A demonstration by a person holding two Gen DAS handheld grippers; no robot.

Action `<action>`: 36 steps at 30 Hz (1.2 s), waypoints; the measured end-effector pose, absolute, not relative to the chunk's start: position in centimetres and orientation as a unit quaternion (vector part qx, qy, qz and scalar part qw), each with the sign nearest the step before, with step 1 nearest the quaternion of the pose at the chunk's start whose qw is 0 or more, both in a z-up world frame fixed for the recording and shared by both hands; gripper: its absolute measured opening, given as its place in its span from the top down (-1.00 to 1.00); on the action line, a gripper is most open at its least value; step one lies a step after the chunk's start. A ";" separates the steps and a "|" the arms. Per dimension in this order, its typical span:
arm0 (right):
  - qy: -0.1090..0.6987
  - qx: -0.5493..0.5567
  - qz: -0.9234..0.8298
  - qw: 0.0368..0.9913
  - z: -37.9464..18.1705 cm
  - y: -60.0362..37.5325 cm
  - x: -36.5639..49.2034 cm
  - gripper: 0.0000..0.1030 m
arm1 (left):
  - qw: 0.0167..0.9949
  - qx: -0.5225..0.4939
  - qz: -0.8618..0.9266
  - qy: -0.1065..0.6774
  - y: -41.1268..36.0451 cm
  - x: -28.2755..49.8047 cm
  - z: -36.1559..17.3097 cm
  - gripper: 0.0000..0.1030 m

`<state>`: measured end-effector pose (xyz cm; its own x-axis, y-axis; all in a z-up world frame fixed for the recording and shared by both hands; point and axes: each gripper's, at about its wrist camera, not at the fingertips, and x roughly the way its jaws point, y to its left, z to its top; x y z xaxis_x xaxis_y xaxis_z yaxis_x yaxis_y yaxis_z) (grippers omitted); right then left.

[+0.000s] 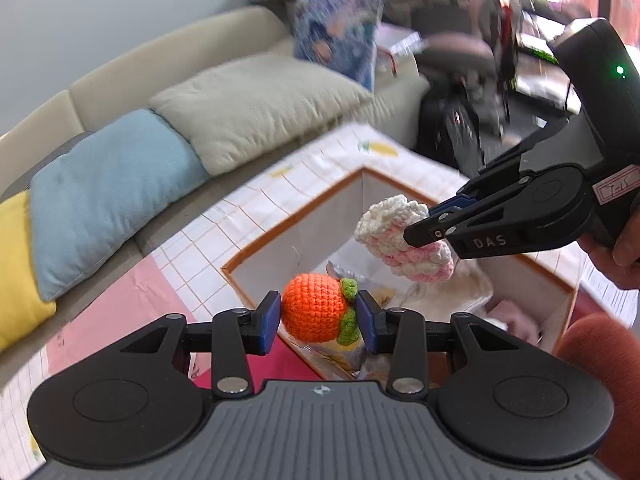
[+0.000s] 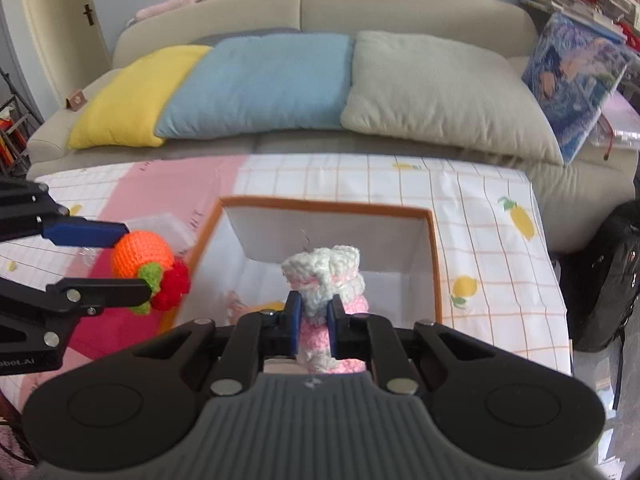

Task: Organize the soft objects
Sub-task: 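Carry the orange fruit with the left tool while the right tool carries the pink pouch into the box, then open both tools to release the fruit and pouch into the box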

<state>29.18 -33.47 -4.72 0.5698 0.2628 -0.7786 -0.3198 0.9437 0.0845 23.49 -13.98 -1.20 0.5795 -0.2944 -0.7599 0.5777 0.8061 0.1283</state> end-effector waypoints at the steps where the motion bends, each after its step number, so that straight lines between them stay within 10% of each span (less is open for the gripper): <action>1: 0.436 -0.039 0.161 0.884 -5.4 -33.5 29.5 0.78 | 0.864 0.195 -0.253 0.389 -14.5 23.9 -1.7 0.11; 36: 0.461 -0.045 0.163 0.871 -7.8 -33.4 26.6 -0.06 | 0.818 0.301 -0.244 0.426 -17.0 27.5 -5.2 0.02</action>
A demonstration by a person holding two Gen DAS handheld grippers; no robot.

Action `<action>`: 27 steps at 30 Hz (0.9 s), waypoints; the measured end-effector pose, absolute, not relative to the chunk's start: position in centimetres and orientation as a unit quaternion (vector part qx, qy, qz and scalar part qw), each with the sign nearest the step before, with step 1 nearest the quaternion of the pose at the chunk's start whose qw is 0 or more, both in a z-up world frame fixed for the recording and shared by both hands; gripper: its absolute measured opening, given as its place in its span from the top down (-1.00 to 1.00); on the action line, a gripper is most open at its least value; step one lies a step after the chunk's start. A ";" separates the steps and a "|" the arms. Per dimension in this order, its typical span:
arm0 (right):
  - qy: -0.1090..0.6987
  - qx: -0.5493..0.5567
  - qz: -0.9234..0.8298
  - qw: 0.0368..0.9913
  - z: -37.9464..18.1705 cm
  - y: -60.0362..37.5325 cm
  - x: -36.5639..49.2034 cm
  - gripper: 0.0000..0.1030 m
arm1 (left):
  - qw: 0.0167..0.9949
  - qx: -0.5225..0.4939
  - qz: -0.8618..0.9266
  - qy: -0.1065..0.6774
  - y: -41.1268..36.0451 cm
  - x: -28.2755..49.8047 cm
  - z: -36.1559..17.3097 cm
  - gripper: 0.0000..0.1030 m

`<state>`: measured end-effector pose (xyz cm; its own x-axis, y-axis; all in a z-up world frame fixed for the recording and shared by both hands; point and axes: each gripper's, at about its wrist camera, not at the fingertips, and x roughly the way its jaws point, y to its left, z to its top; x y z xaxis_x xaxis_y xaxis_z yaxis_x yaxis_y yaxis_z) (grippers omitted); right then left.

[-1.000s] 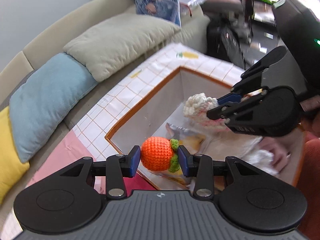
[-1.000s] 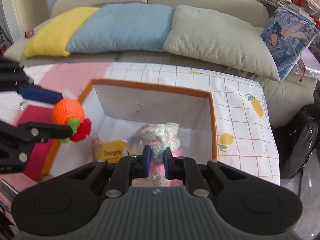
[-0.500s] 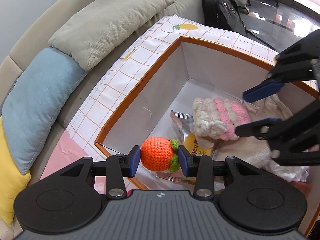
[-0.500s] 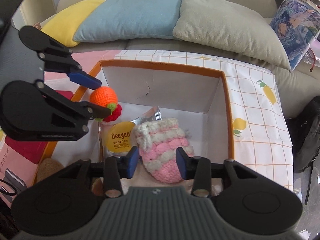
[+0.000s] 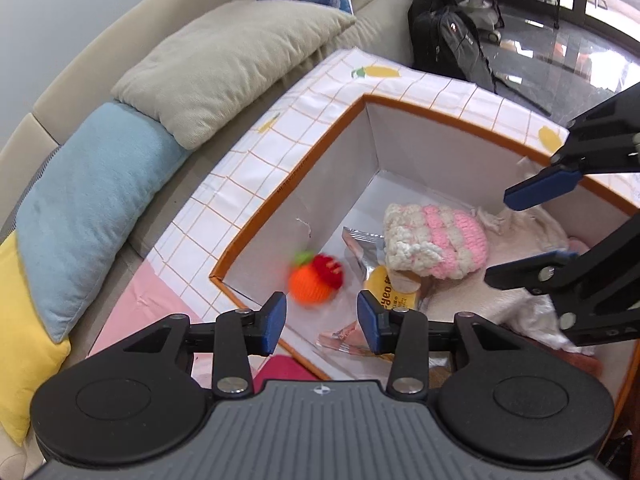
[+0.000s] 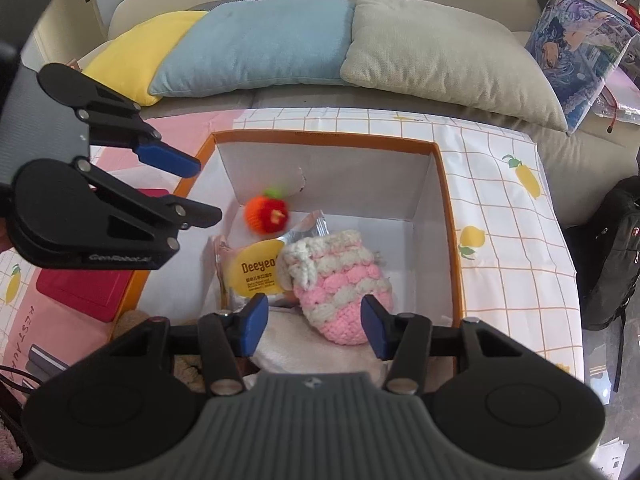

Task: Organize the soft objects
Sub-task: 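Open both tools to release the fruit and pouch into the box, then move both tools back over the table toward the plastic bags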

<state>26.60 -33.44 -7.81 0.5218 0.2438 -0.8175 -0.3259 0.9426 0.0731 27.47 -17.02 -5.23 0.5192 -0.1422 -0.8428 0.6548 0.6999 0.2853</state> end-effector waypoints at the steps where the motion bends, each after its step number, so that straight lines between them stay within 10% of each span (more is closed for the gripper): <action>1: 0.461 -0.045 0.161 0.871 -7.7 -33.3 26.4 -0.09 | 0.820 0.298 -0.245 0.423 -16.8 27.1 -4.8 0.01; 27: 0.411 0.052 0.176 0.893 -4.8 -23.9 15.6 -0.42 | 0.929 0.090 -0.114 0.340 -2.5 10.7 -0.8 -0.01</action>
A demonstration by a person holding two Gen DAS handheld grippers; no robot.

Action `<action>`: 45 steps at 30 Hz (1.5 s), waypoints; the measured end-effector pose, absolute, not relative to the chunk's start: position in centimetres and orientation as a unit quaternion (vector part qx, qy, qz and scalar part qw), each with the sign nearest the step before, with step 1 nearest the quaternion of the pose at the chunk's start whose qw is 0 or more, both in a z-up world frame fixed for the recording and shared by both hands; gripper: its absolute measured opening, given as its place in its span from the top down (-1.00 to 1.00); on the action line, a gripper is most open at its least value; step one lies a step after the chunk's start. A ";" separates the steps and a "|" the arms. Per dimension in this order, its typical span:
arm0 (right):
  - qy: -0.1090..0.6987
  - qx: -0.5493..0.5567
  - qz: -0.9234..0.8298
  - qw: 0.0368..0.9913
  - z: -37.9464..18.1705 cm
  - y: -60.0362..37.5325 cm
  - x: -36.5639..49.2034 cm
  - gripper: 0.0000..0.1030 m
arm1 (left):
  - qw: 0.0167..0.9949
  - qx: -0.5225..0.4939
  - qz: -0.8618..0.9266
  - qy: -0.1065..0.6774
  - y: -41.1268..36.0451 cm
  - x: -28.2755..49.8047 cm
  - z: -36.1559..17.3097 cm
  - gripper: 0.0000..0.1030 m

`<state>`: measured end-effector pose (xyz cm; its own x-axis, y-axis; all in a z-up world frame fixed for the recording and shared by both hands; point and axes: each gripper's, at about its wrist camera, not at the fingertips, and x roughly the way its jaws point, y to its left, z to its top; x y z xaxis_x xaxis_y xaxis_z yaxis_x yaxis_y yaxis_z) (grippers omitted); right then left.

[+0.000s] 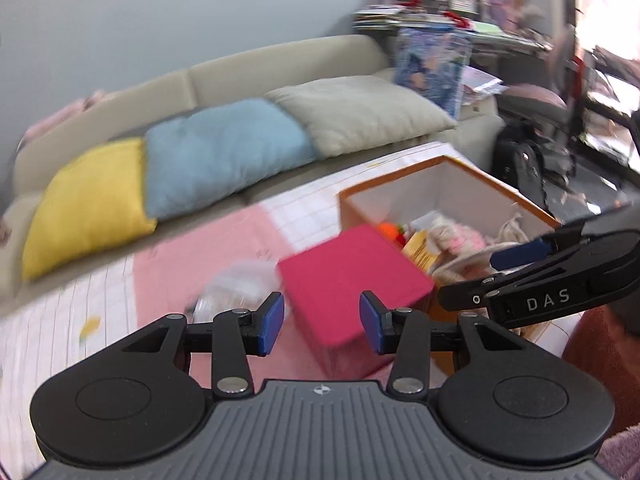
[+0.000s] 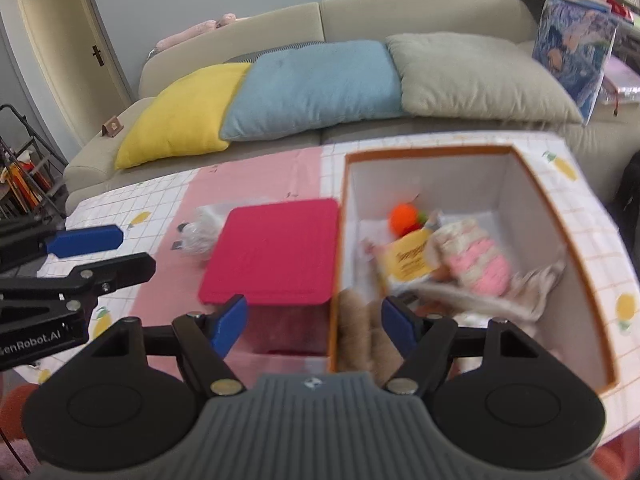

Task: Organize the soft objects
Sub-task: 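Move both tools back over the table toward the plastic bags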

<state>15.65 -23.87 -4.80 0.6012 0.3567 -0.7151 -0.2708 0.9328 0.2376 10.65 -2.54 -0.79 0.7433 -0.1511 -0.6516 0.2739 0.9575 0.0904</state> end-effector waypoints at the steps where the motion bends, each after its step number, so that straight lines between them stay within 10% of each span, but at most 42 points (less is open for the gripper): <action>1: 0.416 0.058 0.177 0.890 -5.1 -23.3 15.3 -0.42 | 0.930 0.075 -0.108 0.345 -1.8 10.3 -1.1 -0.01; 34: 0.346 -0.112 0.262 0.894 -7.3 -10.9 12.7 -0.50 | 0.936 -0.065 -0.016 0.345 8.3 8.0 -4.9 -0.01; 45: 0.315 -0.134 0.295 0.892 -5.2 -8.2 17.4 -0.42 | 0.941 -0.036 -0.008 0.337 9.9 11.3 -4.3 0.54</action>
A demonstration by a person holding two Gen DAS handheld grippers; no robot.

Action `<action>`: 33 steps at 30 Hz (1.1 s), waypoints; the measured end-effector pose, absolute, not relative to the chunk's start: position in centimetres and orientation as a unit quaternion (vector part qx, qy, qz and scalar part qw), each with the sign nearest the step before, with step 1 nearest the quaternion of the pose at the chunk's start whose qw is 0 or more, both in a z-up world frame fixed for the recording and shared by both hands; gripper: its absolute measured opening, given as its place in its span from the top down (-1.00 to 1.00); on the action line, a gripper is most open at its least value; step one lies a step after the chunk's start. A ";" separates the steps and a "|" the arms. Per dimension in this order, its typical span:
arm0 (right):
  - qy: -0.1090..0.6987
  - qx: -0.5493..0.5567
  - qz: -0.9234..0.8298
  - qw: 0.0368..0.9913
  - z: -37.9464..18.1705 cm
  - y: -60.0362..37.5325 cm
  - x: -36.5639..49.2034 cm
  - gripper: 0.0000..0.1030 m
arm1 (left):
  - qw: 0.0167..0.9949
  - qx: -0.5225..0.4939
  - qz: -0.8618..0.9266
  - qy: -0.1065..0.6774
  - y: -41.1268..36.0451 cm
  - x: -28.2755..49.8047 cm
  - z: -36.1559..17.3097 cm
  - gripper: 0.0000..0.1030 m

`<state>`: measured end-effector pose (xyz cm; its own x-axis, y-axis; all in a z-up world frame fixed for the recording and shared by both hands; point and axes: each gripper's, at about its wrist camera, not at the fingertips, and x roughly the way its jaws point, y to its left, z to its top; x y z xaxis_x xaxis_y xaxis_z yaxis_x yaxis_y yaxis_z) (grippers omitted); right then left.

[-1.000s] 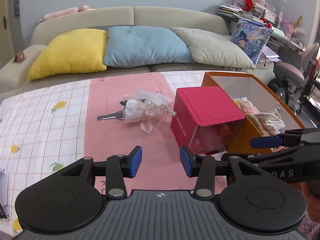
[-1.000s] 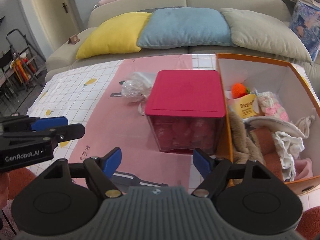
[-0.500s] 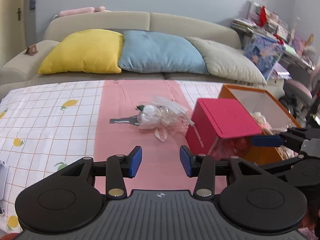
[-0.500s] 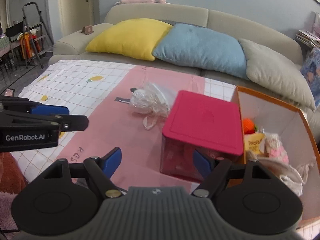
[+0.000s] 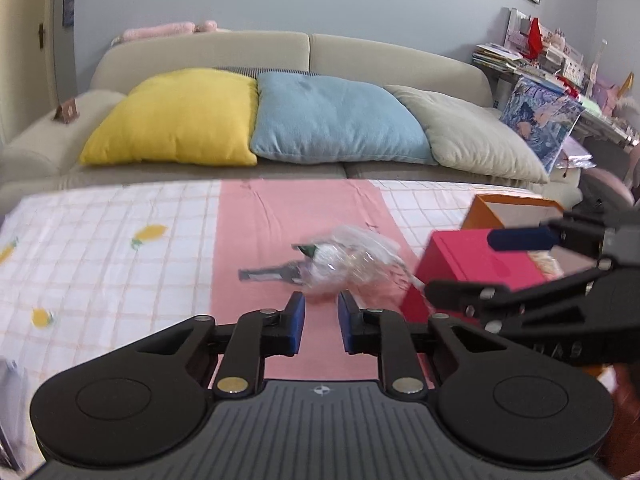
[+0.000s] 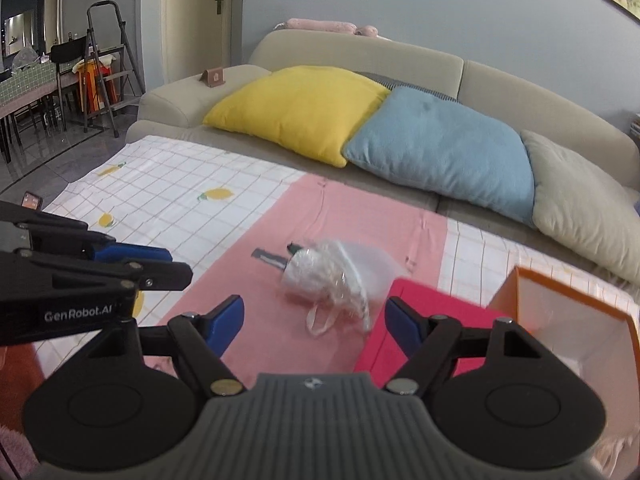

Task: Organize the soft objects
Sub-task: 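Move both tools back over the table toward the plastic bags, then grasp the clear plastic-wrapped bundle with the left tool while the right tool grasps the white mesh bag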

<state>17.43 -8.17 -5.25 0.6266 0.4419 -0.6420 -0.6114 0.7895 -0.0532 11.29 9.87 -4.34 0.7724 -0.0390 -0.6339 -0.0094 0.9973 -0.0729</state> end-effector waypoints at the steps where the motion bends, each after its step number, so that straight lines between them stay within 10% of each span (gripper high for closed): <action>1: 0.314 -0.136 0.300 0.891 -5.1 -7.8 18.1 -0.39 | 0.942 -0.024 -0.002 0.336 9.9 11.7 -4.3 0.54; 23: 0.470 -0.271 0.327 0.774 -10.5 -1.2 32.5 -0.19 | 0.916 0.019 -0.090 0.390 11.9 20.9 -9.0 -0.10; 33: 0.528 -0.253 0.338 0.737 -12.9 -1.1 35.3 0.55 | 0.911 0.040 -0.138 0.386 10.9 23.2 -10.3 -0.50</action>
